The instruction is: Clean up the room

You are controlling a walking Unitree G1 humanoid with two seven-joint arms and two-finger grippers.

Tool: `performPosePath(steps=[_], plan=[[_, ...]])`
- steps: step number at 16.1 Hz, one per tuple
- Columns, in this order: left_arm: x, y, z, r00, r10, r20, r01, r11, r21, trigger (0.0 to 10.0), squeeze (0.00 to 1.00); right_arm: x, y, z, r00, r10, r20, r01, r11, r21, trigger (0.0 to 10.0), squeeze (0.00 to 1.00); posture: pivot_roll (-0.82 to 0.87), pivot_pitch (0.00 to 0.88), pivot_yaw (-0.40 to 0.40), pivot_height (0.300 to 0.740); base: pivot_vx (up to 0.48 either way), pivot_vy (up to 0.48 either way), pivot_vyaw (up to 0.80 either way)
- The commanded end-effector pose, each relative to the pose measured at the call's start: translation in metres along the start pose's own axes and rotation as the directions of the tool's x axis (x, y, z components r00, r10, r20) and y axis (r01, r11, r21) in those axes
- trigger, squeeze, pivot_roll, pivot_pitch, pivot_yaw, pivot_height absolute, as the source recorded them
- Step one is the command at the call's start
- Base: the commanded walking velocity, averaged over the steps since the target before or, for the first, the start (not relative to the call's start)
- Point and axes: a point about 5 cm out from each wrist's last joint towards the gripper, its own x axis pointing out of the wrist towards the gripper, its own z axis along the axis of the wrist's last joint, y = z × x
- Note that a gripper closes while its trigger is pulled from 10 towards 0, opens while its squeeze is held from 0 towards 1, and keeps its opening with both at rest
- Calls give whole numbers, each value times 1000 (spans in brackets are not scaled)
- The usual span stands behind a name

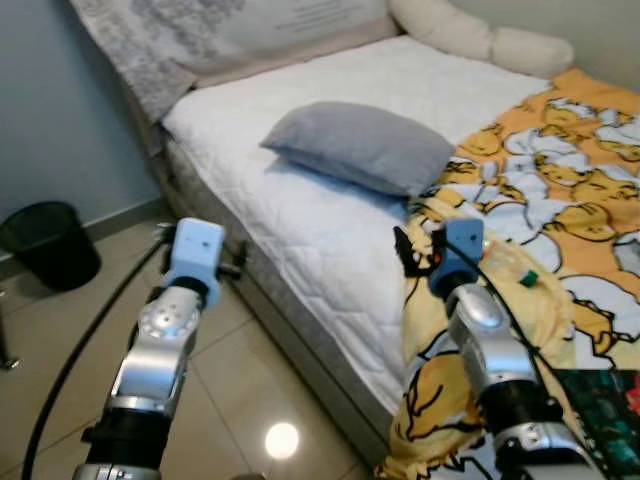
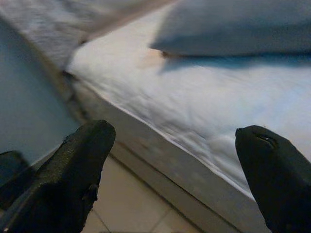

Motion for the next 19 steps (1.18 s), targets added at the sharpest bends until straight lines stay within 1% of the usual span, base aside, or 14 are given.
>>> performPosePath(steps=[1, 2, 3, 6, 8, 10, 14, 17, 19], plan=[[-1, -7, 2, 997, -83, -10, 83, 996, 29, 10000, 0, 8, -4, 13, 999, -4, 32, 4, 1000, 11, 10000, 1000, -77, 0, 8, 740, 0, 0, 0], [-1, -8, 2, 996, -93, -14, 94, 995, 30, 10000, 0, 9, -4, 14, 999, -5, 32, 5, 1000, 11, 10000, 1000, -76, 0, 8, 740, 0, 0, 0], [-1, -11, 1, 991, -133, -27, 134, 991, 22, 10000, 0, 13, -6, 18, 999, -18, 32, 18, 1000, 6, 10000, 1000, -66, 0, 5, 740, 0, 0, 0], [0, -13, 5, 992, -125, -25, 125, 992, -11, 10000, 0, 13, -10, 16, 999, -34, 17, 34, 999, 17, 10000, 1000, -51, 0, -16, 740, 0, 0, 0], [1, -16, 7, 992, -127, -16, 126, 991, -37, 10000, 0, 12, -12, 12, 1000, -28, -4, 28, 1000, 3, 10000, 1000, -52, 0, -24, 740, 0, 0, 0], [0, -15, 7, 992, -125, -11, 125, 992, -9, 10000, 0, 13, -16, 13, 999, -47, -9, 47, 999, -6, 10000, 1000, -57, 0, -22, 740, 0, 0, 0], [-2, -13, 12, 991, -130, 13, 130, 992, -4, 10000, 0, 13, -21, 11, 998, -67, -20, 67, 998, -14, 10000, 1000, -50, 0, -29, 740, 0, 0, 0], [-5, -16, 13, 985, -171, 17, 171, 985, 12, 10000, 0, 14, -28, 12, 997, -74, -28, 73, 997, -30, 10000, 1000, -50, 0, -48, 740, 0, 0, 0], [-9, -19, 14, 980, -199, 23, 199, 980, 29, 10000, 0, 16, -35, 11, 994, -89, -65, 84, 994, -71, 10000, 1000, -55, 0, -54, 740, 0, 0, 0]])
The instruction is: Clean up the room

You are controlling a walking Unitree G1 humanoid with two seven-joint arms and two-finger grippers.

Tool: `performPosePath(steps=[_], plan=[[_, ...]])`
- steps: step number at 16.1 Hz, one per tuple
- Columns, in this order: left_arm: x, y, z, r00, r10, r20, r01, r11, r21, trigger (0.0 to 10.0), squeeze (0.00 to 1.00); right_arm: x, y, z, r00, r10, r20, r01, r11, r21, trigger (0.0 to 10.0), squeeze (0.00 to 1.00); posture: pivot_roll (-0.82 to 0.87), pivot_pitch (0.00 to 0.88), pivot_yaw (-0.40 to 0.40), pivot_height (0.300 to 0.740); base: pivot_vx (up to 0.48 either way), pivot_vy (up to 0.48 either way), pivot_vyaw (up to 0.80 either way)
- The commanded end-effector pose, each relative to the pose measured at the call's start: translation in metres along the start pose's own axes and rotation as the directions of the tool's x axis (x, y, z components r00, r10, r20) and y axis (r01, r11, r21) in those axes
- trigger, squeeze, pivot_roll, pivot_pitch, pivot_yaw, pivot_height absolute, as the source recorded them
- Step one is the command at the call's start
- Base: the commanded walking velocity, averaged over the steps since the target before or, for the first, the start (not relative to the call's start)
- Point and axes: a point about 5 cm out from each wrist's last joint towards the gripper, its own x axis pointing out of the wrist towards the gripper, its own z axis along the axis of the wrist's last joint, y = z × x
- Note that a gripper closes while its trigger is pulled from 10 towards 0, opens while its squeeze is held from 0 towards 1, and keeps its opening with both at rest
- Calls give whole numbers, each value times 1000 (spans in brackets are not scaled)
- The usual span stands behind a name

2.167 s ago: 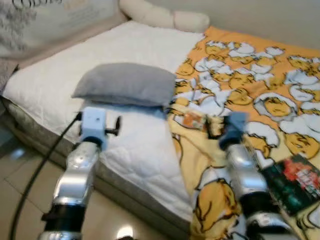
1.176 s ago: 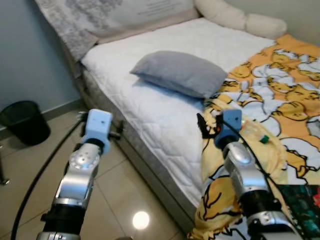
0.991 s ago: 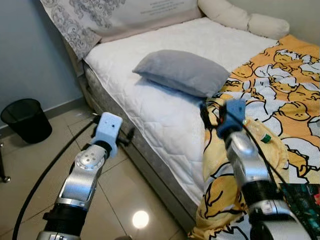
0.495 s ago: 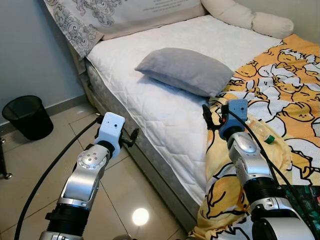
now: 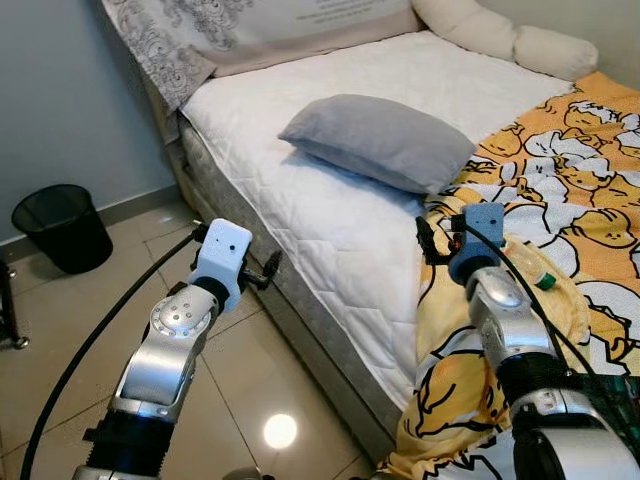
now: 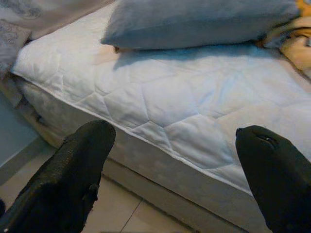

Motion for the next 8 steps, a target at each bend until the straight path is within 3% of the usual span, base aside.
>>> performPosePath(steps=[1, 5, 6, 7, 8], plan=[[-3, -3, 4, 999, -32, 10, 32, 999, 24, 10000, 0, 3, -12, 4, 999, -28, -24, 27, 999, -30, 10000, 1000, -50, 0, -58, 740, 0, 0, 0], [-10, -6, 10, 996, -93, 8, 92, 993, 71, 10000, 0, 5, -35, 4, 993, -75, -90, 65, 992, -110, 10000, 1000, -31, 0, -84, 740, 0, 0, 0], [-16, -7, 17, 990, -138, 16, 136, 987, 90, 10000, 0, 6, -53, 7, 984, -113, -138, 90, 983, -160, 10000, 1000, -29, 0, -83, 740, 0, 0, 0], [-18, -7, 19, 988, -152, 22, 150, 985, 89, 10000, 0, 6, -59, 8, 980, -128, -152, 101, 980, -174, 10000, 937, -36, 0, -73, 740, 0, 0, 0], [-21, -8, 20, 985, -169, 22, 167, 982, 89, 10000, 0, 5, -66, 8, 975, -145, -168, 114, 977, -182, 10000, 0, -51, 0, -52, 740, 0, 0, 0]])
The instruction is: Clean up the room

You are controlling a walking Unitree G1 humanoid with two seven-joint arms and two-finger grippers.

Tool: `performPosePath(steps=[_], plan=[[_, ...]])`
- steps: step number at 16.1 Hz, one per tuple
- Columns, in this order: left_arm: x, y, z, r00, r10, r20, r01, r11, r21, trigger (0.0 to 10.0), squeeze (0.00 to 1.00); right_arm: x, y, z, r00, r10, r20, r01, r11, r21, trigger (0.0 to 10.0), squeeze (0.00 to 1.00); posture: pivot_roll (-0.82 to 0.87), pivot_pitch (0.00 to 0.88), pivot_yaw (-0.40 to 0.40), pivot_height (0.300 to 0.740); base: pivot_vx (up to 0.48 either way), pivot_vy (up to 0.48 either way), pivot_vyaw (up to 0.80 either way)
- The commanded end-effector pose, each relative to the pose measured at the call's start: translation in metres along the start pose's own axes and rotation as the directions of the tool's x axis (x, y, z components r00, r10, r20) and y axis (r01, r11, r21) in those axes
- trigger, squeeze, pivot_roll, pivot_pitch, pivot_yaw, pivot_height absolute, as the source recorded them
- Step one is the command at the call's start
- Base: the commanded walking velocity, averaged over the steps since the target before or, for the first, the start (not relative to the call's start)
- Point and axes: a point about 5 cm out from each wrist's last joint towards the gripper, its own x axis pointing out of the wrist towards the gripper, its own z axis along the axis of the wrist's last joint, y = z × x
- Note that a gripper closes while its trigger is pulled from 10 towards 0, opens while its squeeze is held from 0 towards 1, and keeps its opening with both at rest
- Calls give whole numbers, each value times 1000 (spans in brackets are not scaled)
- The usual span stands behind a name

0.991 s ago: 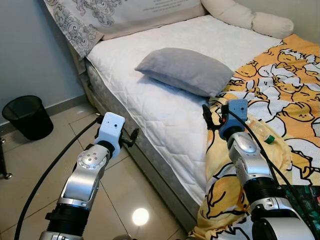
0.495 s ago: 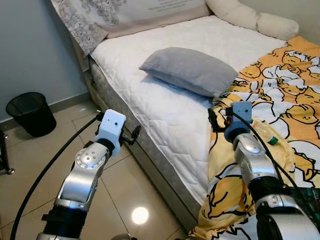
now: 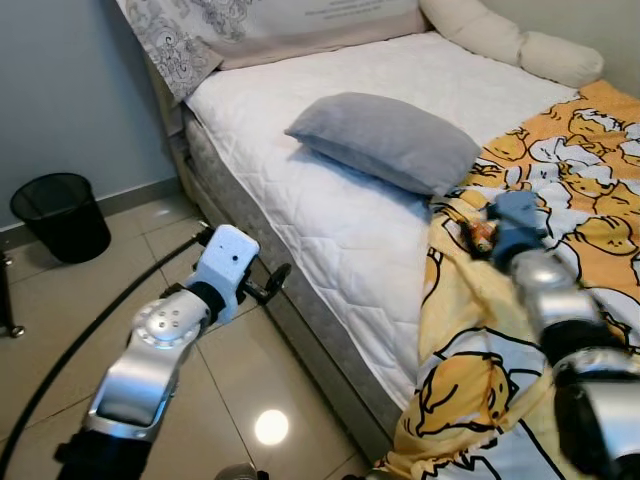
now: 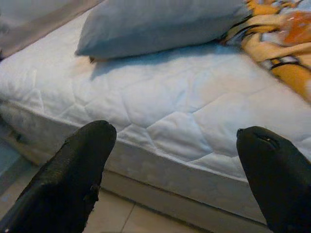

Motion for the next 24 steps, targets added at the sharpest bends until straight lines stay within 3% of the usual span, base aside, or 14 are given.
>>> performPosePath(steps=[1, 6, 9, 12, 24], plan=[[-3, -6, 4, 997, -78, 1, 78, 996, 31, 10000, 0, -1, -12, -6, 998, -20, -52, 19, 1000, -8, 10000, 0, -56, 0, -23, 740, 0, 0, 0], [-14, -4, 22, 975, -224, 7, 221, 969, 111, 10000, 0, -6, -34, -18, 991, -75, -112, 71, 997, -43, 10000, 0, 7, 0, 50, 740, 0, 0, 0], [-18, -6, 28, 960, -278, 13, 275, 955, 115, 10000, 0, -8, -38, -22, 989, -81, -126, 74, 995, -59, 10000, 0, 27, 0, 71, 740, 0, 0, 0], [-26, 1, 26, 954, -297, -34, 299, 944, 138, 10000, 0, -10, -43, -28, 980, -125, -152, 110, 989, -100, 10000, 0, 45, 0, 109, 740, 0, 0, 0], [-55, -7, 30, 944, -319, -89, 327, 939, 103, 10000, 0, -9, -51, -18, 966, -207, -152, 175, 963, -203, 10000, 0, 154, 18, 105, 740, 0, 0, 0]])
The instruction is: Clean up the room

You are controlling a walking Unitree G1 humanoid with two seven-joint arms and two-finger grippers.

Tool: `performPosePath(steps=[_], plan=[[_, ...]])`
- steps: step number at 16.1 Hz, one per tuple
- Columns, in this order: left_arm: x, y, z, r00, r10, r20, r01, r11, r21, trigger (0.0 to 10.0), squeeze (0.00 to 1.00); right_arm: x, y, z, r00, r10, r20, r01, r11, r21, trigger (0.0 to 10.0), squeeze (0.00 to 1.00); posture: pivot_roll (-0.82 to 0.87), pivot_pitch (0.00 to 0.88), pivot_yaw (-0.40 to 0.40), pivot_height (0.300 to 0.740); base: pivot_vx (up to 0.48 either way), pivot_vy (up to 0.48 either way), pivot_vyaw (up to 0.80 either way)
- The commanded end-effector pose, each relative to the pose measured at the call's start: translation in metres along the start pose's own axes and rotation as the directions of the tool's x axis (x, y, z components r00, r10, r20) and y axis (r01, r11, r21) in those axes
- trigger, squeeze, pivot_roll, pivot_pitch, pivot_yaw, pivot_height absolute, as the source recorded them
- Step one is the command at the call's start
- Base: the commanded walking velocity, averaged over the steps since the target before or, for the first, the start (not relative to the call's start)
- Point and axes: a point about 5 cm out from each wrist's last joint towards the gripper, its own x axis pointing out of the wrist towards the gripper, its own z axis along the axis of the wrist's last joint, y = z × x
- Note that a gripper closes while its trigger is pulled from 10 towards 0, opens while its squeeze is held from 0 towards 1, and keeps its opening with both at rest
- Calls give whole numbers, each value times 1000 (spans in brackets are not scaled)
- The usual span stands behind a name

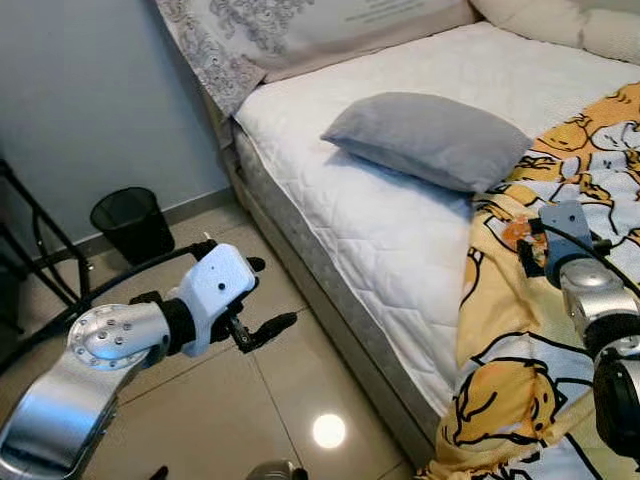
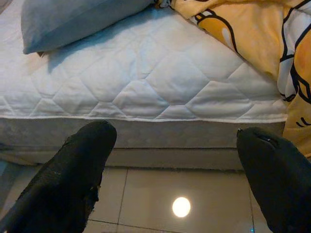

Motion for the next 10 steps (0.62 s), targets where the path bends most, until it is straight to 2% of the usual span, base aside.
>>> performPosePath(steps=[1, 3, 4, 5, 7, 9, 10], plan=[[-4, 1, 2, 1000, 8, 2, -8, 1000, 3, 10000, 0, 1, -1, 3, 1000, -7, -10, 6, 1000, -7, 10000, 0, 154, 15, 98, 740, 0, 0, 0], [3, -3, -1, 999, 41, 6, -41, 999, -14, 10000, 0, 0, 3, -4, 999, 8, -33, -6, 999, 50, 10000, 0, 130, 0, 58, 740, 0, 0, 0], [8, 1, -9, 992, 127, -20, -128, 989, -74, 10000, 0, 0, 5, -2, 1000, 11, -9, -9, 992, 126, 10000, 0, 108, 0, 40, 740, 0, 0, 0], [12, 3, -12, 986, 162, -38, -165, 981, -105, 10000, 0, 0, 5, -1, 1000, 14, 5, -14, 987, 159, 10000, 0, 99, 0, 35, 740, 0, 0, 0], [21, 14, -23, 938, 346, -20, -344, 923, -173, 10000, 0, -1, 9, 5, 995, 37, 91, -68, 927, 369, 10000, 0, 28, 0, 19, 740, 0, 0, 0], [23, 14, -26, 921, 390, -17, -384, 897, -221, 10000, 0, -3, 15, 2, 991, 33, 129, -82, 911, 404, 10000, 0, -1, 0, 30, 740, 0, 0, 0], [25, 16, -29, 890, 456, -21, -445, 855, -267, 10000, 0, -11, 30, 0, 979, 36, 201, -125, 883, 453, 10000, 0, -44, 0, 53, 740, 0, 0, 0]])
